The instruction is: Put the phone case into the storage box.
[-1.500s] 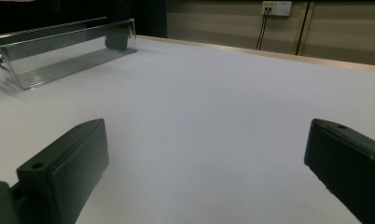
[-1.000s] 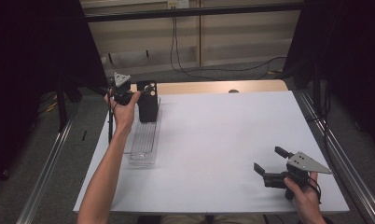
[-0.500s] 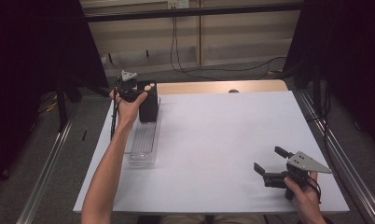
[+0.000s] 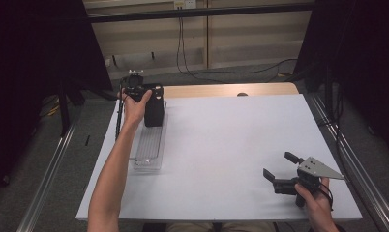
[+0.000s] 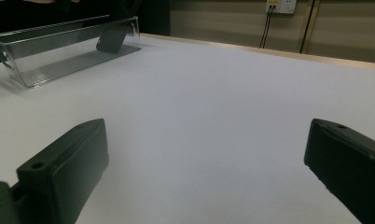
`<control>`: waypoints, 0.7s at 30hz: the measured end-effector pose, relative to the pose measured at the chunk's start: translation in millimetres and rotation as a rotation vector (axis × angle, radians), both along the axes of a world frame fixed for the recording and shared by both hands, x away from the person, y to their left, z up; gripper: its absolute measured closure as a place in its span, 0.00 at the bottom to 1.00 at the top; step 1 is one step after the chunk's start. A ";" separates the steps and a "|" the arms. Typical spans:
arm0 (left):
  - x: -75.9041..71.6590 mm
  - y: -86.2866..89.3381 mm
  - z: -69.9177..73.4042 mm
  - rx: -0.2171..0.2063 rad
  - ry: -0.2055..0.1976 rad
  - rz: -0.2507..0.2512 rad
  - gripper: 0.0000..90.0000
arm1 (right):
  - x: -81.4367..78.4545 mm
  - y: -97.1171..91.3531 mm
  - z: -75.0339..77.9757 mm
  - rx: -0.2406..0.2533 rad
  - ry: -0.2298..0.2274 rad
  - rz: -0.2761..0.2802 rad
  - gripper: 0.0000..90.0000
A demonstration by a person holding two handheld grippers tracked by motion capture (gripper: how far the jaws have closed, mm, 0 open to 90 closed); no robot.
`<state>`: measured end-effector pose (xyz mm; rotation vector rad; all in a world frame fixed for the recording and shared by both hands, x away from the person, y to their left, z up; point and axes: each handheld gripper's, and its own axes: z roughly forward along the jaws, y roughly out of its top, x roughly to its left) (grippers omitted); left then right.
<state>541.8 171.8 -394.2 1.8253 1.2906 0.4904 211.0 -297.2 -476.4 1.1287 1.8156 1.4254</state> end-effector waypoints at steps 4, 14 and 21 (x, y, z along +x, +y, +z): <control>3.1 -1.9 4.7 0.064 -0.001 0.002 0.06 | 0.0 -0.4 -0.1 0.000 0.000 0.001 0.00; 15.5 -7.2 -3.2 0.136 0.069 0.033 0.07 | 0.1 -0.1 -0.7 0.002 0.001 0.005 0.00; 25.3 -7.9 -12.4 0.133 0.129 0.029 0.04 | 0.1 -0.7 -1.0 0.005 0.003 0.008 0.00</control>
